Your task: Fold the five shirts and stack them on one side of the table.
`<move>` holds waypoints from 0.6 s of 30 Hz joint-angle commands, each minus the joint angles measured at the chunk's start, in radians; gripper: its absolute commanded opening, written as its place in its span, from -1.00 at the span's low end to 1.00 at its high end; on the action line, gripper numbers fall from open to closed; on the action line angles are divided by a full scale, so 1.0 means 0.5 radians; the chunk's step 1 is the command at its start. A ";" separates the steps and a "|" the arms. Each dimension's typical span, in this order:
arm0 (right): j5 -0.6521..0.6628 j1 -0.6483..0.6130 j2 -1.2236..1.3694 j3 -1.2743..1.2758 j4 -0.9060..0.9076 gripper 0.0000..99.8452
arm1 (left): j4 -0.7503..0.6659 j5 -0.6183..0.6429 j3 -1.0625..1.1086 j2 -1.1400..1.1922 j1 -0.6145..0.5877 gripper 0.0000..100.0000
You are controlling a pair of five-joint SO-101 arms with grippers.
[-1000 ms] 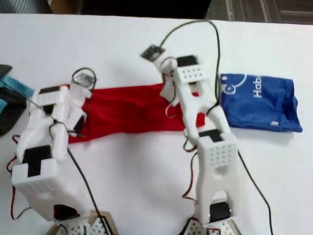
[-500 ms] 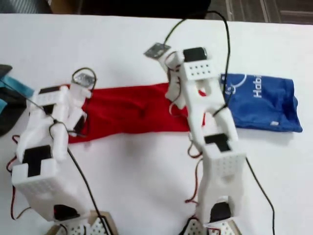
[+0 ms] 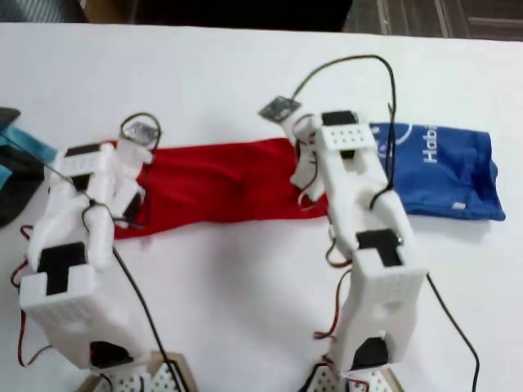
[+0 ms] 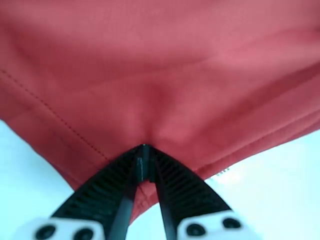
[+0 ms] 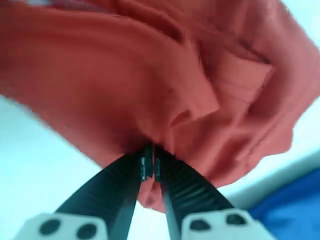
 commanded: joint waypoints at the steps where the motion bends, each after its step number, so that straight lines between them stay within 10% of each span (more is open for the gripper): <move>1: 0.068 0.140 0.063 -0.095 -0.075 -0.96 | -0.040 0.009 0.011 0.000 -0.031 -0.95; 18: 0.052 -0.029 0.137 -0.773 0.575 -0.96 | -0.040 0.009 0.008 0.000 -0.031 -0.95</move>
